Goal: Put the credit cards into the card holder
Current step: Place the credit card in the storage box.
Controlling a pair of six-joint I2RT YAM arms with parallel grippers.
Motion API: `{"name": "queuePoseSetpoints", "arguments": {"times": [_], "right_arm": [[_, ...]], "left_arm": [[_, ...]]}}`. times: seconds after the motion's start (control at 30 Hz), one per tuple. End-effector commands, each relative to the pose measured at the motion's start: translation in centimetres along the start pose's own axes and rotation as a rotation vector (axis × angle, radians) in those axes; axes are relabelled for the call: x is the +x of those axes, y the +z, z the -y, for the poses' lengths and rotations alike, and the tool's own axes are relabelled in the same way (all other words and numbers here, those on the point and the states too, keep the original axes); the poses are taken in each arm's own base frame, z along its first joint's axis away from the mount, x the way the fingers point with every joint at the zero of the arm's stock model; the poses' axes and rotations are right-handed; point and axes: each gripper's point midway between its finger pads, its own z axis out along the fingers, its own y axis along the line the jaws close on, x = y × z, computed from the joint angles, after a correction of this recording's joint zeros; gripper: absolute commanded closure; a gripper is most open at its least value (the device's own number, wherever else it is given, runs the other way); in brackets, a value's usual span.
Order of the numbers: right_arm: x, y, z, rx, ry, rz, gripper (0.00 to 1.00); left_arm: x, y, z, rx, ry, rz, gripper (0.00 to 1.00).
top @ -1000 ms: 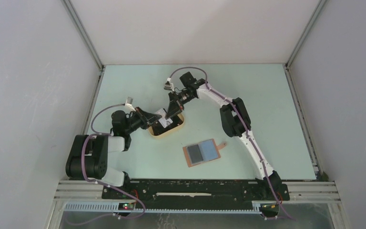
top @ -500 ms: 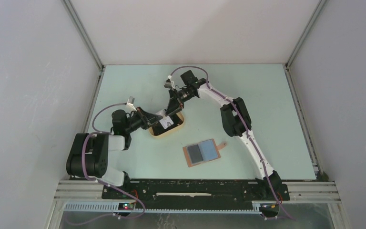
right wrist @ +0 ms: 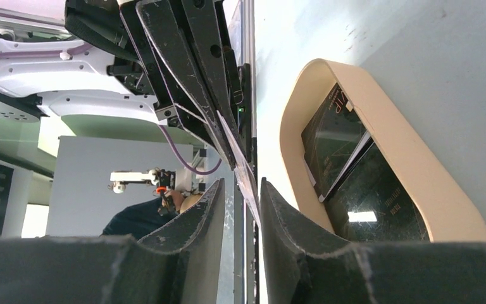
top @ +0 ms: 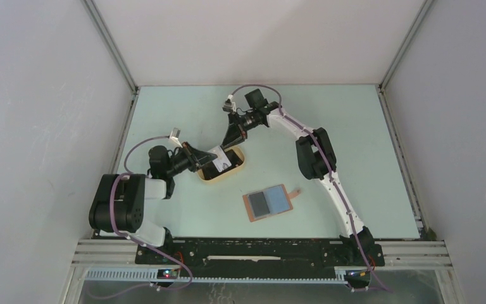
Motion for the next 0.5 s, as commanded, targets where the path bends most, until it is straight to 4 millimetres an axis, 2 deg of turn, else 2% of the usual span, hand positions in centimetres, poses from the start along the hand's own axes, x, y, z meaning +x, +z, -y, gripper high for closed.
{"name": "queuePoseSetpoints", "arguments": {"times": [0.0,0.33,0.47], "right_arm": [[-0.73,-0.02,-0.9,-0.022,-0.01,0.002,0.66],[-0.68,0.47,-0.62,-0.019,-0.009,-0.002,0.69],[-0.67,0.4,-0.71,-0.023,-0.01,-0.003,0.75]], "left_arm": [[-1.57,0.38,1.67,0.066,0.072,0.018,1.0],[-1.59,0.42,1.74,0.072,0.073,0.017,1.0],[-1.6,0.43,1.77,0.073,0.071,0.017,1.0]]}}
